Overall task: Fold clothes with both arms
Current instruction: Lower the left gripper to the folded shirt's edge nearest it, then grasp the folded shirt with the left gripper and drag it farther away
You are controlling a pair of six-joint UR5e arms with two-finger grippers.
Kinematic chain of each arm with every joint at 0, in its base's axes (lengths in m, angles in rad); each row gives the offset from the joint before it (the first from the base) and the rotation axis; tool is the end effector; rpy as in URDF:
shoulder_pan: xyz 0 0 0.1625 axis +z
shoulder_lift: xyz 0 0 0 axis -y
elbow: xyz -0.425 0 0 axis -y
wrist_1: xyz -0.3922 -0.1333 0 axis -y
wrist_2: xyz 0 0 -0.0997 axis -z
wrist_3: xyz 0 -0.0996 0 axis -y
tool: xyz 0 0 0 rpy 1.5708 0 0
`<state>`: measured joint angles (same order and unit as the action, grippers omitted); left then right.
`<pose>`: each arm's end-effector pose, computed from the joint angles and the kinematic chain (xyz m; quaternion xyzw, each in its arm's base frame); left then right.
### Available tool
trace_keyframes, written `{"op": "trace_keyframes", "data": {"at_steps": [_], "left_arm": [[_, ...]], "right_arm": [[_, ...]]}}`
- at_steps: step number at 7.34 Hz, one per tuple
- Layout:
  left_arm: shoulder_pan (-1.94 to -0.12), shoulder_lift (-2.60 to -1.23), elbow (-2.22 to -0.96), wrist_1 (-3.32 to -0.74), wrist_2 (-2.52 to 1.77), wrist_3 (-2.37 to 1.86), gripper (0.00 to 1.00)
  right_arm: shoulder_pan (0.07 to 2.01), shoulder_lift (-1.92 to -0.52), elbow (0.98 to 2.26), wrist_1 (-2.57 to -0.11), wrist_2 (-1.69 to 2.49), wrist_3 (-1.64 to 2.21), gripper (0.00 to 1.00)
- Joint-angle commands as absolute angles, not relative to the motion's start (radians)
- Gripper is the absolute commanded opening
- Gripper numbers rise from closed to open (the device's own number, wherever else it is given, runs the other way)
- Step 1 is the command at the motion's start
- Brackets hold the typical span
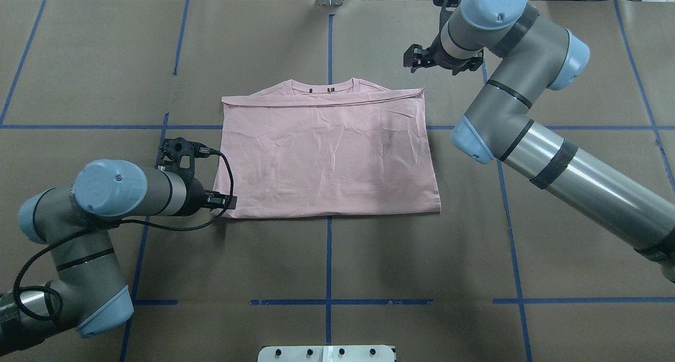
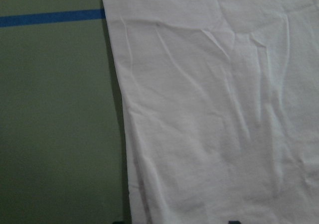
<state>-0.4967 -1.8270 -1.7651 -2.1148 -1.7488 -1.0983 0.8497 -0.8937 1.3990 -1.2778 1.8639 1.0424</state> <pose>0.4700 -0.3863 0.3727 0.1522 0.4568 0.0318 0.8759 -0.4149 -0.6303 0.2990 0.1406 -0.3823 0.0898 0.9089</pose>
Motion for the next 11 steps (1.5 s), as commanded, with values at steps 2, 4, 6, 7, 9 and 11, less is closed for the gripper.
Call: {"op": "trace_keyframes", "data": {"at_steps": [2,4,6,7,9,11], "left_arm": [[-0.479,-1.824,-1.767,-2.115,-1.749,-1.098,0.25],[-0.469,-1.807,-1.799,-2.112,-1.75,-1.098,0.0],[-0.469,-1.798,-1.824,-2.111,-1.75,-1.094,0.0],[-0.469,-1.755,-1.848,-2.111,-1.756,-1.082,0.0],[-0.523,-1.736,-1.832,-2.108,-1.749,-0.905,0.0],[-0.656,-1.805,-1.71,-2.109,-1.752,-0.766,0.0]], "right_arm": [[0.85,-0.894,1.399,-1.278,1.864,1.042,1.0],[0.85,-0.894,1.399,-1.276,1.864,1.043,1.0],[0.848,-0.899,1.399,-1.275,1.859,1.043,1.0],[0.848,-0.899,1.399,-1.273,1.859,1.045,1.0],[0.848,-0.899,1.399,-1.27,1.859,1.045,1.0],[0.847,-0.9,1.399,-1.269,1.859,1.046,1.0]]}}
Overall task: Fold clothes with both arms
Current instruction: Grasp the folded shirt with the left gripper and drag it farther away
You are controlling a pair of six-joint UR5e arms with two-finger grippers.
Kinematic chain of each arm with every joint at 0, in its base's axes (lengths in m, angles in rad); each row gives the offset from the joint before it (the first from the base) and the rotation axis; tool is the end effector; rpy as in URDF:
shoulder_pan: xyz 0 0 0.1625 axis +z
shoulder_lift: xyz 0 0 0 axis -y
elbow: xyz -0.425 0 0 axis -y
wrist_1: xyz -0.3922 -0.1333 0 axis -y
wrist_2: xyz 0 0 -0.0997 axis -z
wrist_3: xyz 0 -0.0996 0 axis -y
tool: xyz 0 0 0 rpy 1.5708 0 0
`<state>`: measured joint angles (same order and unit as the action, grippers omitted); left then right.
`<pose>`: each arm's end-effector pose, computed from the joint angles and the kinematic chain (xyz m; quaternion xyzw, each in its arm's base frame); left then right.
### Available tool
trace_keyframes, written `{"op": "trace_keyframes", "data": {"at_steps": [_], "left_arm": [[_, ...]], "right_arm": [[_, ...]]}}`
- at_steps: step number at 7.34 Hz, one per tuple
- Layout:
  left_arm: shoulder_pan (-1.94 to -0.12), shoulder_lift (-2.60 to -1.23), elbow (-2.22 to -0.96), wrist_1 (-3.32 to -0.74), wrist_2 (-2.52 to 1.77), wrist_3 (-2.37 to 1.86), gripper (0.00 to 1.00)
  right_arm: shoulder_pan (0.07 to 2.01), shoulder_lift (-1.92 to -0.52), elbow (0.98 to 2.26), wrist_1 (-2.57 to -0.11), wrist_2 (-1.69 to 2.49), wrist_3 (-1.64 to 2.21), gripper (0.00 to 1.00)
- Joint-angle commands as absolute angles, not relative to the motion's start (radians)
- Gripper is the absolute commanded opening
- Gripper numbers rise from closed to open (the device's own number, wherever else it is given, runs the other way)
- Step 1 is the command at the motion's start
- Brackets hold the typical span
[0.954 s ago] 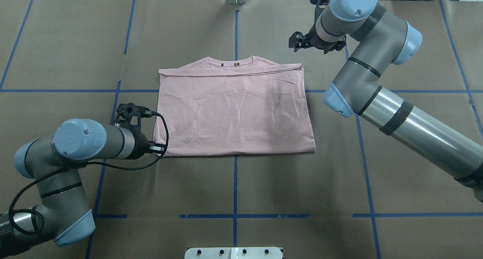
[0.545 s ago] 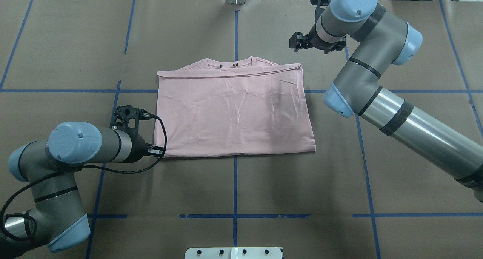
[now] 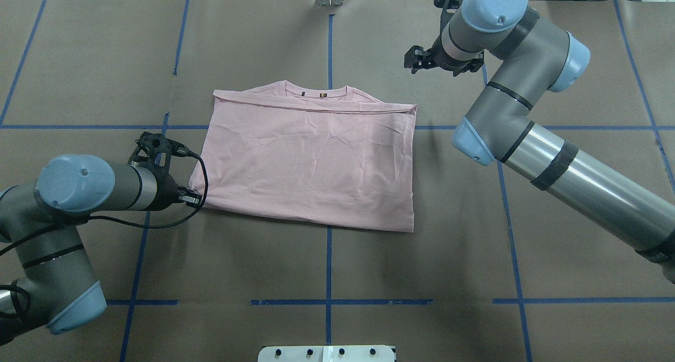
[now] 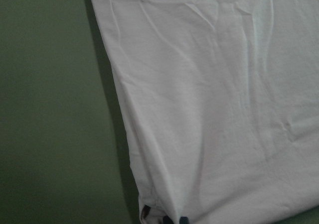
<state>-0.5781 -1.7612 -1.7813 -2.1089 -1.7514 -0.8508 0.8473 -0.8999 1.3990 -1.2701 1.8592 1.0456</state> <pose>0.4223 -0.4133 0.4042 0.2083 0.4076 0.1037 0.8830 -0.4155 -0.6290 0.3027 0.1417 -0.3819 0.0909 0.9087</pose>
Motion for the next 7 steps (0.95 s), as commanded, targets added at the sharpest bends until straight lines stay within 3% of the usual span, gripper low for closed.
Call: {"op": "trace_keyframes", "data": {"at_steps": [1,5,7], "left_arm": [[-0.723,-1.88,-1.613,-2.108,-1.753,-0.702,0.0],[-0.909,-2.225,-1.153,-2.125,-1.75,-0.565,0.0],[-0.923,-2.386,-0.858,-2.294,-1.678,-0.566,0.0]], "right_arm": [[0.847,-0.9,1.397,-1.269,1.859,1.046,1.0],[0.845,-0.902,1.394,-1.267,1.859,1.045,1.0],[0.845,-0.899,1.396,-1.267,1.859,1.048,1.0]]}}
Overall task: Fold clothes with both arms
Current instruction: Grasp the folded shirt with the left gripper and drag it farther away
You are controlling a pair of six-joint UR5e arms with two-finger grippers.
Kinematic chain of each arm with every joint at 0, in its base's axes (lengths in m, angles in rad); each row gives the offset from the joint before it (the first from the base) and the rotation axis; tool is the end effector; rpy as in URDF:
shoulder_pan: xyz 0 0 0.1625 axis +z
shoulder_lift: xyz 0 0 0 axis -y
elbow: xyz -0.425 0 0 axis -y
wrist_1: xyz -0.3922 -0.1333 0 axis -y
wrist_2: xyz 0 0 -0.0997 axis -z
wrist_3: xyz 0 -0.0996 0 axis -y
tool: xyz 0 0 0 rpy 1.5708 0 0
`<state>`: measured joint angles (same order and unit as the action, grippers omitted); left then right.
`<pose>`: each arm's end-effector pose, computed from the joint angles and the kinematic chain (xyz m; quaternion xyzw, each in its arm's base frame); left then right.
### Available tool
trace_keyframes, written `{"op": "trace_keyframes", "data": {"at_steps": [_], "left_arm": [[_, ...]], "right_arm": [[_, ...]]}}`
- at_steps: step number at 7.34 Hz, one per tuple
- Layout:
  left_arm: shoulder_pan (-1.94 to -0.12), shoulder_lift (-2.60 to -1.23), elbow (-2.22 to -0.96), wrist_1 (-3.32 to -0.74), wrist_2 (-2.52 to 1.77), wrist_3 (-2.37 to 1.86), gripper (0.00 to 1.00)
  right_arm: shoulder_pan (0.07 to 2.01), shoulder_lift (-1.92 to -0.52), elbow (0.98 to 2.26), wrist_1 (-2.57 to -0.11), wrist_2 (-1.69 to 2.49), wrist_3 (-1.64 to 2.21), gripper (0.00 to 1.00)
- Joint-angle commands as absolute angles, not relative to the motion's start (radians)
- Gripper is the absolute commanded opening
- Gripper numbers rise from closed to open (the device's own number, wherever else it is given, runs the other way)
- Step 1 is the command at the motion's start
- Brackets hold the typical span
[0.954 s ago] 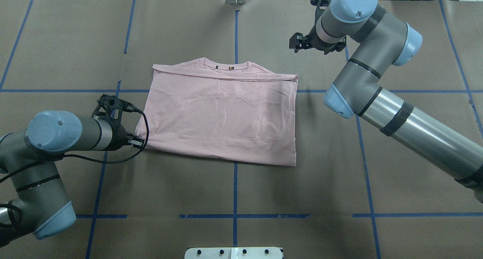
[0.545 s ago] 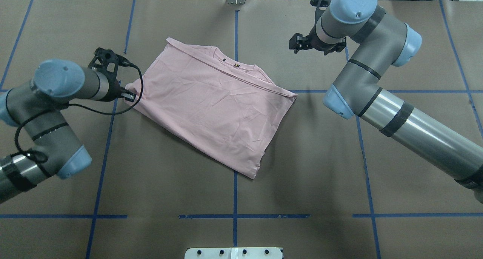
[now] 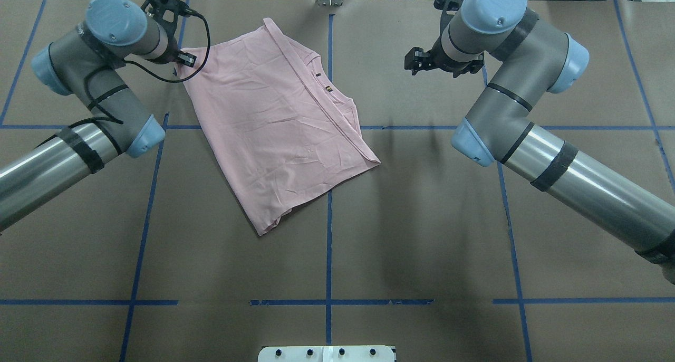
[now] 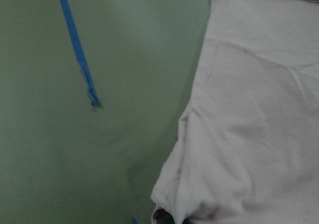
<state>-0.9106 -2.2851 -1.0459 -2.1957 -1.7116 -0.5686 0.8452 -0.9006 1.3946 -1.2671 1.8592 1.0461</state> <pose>0.3987 -0.7080 0.4049 0.2855 0.2805 0.0698 0.9137 -0.4173 -0.6287 0.3049 0.1406 -0.3814 0.0904 0.9092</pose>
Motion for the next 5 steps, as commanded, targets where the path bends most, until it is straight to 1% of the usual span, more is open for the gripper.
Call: {"op": "trace_keyframes", "data": {"at_steps": [1,2,3,4,5], "left_arm": [[-0.94,-2.384,-0.842,-2.319,-1.68,-0.565,0.0],[-0.943,-2.344,-0.857,-2.347,-1.683,-0.548,0.99],[-0.963,-2.318,-0.912,-2.362,-1.703,-0.511,1.0],[-1.02,-2.307,-0.931,-2.367,-1.897,-0.474,1.0],[-1.026,-2.248,-1.007,-2.367,-1.943,-0.471,1.0]], "right_arm": [[0.842,-0.893,1.397,-1.267,1.859,1.06,1.0],[0.833,-0.887,1.397,-1.266,1.859,1.084,1.0],[0.806,-0.874,1.396,-1.266,1.858,1.129,1.0],[0.767,-0.855,1.393,-1.269,1.849,1.222,0.97],[0.72,-0.803,1.379,-1.276,1.815,1.338,0.82]]}}
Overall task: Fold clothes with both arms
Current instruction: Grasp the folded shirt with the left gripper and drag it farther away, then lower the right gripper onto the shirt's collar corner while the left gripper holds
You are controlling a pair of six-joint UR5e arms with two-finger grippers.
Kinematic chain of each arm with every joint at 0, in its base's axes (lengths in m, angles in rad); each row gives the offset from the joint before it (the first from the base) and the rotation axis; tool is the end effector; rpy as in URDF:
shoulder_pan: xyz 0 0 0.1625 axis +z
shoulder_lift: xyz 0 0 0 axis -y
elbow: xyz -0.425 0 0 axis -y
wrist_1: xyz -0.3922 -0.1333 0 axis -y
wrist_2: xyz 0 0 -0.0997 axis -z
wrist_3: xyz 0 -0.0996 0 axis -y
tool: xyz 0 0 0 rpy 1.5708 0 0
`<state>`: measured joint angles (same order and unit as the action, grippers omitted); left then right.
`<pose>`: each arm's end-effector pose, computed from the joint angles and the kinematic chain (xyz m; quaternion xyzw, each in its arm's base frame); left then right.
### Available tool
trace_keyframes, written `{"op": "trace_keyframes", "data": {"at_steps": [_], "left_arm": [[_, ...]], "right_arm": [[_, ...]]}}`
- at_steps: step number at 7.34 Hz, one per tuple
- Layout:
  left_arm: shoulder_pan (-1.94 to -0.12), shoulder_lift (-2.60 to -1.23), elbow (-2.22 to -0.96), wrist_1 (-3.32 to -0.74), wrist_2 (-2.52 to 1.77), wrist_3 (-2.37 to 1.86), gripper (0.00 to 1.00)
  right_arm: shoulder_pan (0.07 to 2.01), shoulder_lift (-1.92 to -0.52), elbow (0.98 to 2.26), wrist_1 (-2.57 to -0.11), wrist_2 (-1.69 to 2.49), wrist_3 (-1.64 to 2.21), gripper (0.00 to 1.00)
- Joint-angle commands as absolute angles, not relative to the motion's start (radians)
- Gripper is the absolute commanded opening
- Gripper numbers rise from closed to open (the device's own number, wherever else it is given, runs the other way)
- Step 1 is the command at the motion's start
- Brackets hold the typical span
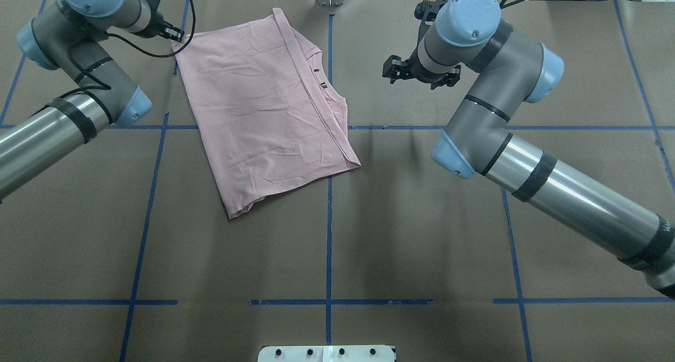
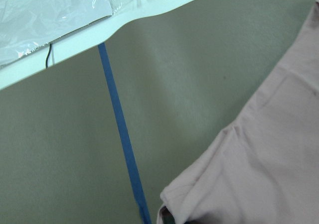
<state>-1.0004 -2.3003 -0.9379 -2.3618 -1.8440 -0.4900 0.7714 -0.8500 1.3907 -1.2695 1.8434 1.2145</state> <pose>0.3483 -0.7400 0.4247 0.3048 0.3212 0.0944 0.8916 -0.4668 -0.6025 0.2694 0.1116 -0.4085 0.1320 0.8963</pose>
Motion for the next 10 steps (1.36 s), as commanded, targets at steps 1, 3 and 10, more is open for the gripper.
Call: {"op": "trace_keyframes", "data": {"at_steps": [1,3,10], "left_arm": [[-1.026,-2.229,-1.056,-2.358,-1.944,-0.479,1.0],[-1.022,-2.23,-1.06,-2.358,-1.944,-0.482,1.0],[-1.017,-2.227,-1.065,-2.365,-1.944,-0.509,1.0]], "right_arm": [[0.668,-0.748,1.329,-1.273,1.757,1.412,0.75],[0.605,-0.695,1.257,-1.272,1.695,1.454,0.69],[0.568,-0.67,1.187,-1.209,1.654,1.46,0.61]]}}
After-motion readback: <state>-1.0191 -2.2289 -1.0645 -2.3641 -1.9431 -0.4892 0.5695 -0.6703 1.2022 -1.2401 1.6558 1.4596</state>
